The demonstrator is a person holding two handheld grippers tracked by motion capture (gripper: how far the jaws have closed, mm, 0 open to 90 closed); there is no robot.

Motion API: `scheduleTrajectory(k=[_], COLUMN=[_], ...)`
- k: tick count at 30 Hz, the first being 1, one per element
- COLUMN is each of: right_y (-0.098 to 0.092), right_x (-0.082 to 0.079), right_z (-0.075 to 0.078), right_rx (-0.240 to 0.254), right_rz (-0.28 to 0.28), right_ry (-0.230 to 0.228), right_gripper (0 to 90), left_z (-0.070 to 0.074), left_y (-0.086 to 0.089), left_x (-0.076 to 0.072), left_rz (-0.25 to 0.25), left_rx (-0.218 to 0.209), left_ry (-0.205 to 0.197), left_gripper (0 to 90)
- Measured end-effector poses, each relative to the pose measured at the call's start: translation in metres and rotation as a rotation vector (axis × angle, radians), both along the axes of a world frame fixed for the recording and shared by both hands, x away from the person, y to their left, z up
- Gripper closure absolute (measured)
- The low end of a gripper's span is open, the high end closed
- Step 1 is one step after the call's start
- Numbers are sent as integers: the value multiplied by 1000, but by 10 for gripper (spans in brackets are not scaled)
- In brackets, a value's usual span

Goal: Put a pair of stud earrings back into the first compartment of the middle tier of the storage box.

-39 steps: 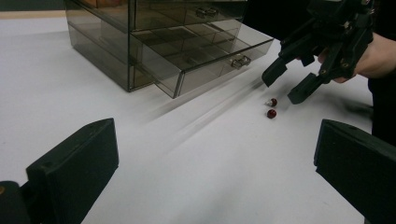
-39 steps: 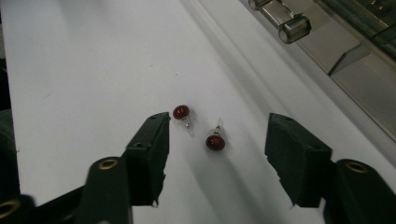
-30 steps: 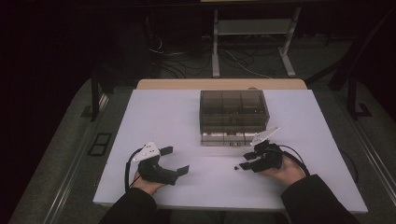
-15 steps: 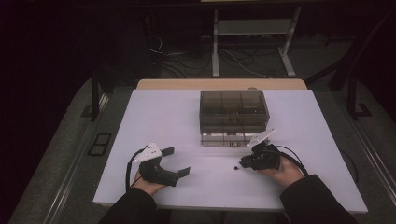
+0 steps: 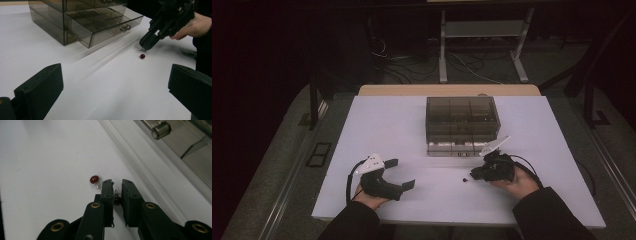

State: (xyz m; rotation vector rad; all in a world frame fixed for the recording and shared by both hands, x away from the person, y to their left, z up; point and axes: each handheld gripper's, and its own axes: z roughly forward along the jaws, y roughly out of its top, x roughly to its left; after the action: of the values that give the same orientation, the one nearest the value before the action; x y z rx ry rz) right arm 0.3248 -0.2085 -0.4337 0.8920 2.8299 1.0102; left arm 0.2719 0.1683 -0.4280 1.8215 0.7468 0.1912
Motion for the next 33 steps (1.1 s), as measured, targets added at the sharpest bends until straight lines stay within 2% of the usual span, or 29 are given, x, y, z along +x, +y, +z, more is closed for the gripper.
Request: scheduleTrajectory(k=[4, 9, 17, 28, 33], right_y=[-3, 0, 10, 17, 22], right_x=[-1, 1, 7, 13, 17], right_z=[10, 28, 47, 60, 70], right_rx=[34, 51, 35, 25, 23], right_rz=[1, 15, 44, 60, 82], right_ry=[14, 6, -10, -21, -41], right_gripper=[791, 791, 791, 791, 791], left_z=[0, 0, 0, 1, 1], left_y=[0, -1, 0, 0, 0], left_x=[0, 0, 0, 0, 1], left_rz=[-3, -10, -8, -7, -4], left_rx=[1, 2, -1, 1, 3], left_ry=[3, 2, 1, -4, -9], left_gripper=[0, 0, 0, 0, 0])
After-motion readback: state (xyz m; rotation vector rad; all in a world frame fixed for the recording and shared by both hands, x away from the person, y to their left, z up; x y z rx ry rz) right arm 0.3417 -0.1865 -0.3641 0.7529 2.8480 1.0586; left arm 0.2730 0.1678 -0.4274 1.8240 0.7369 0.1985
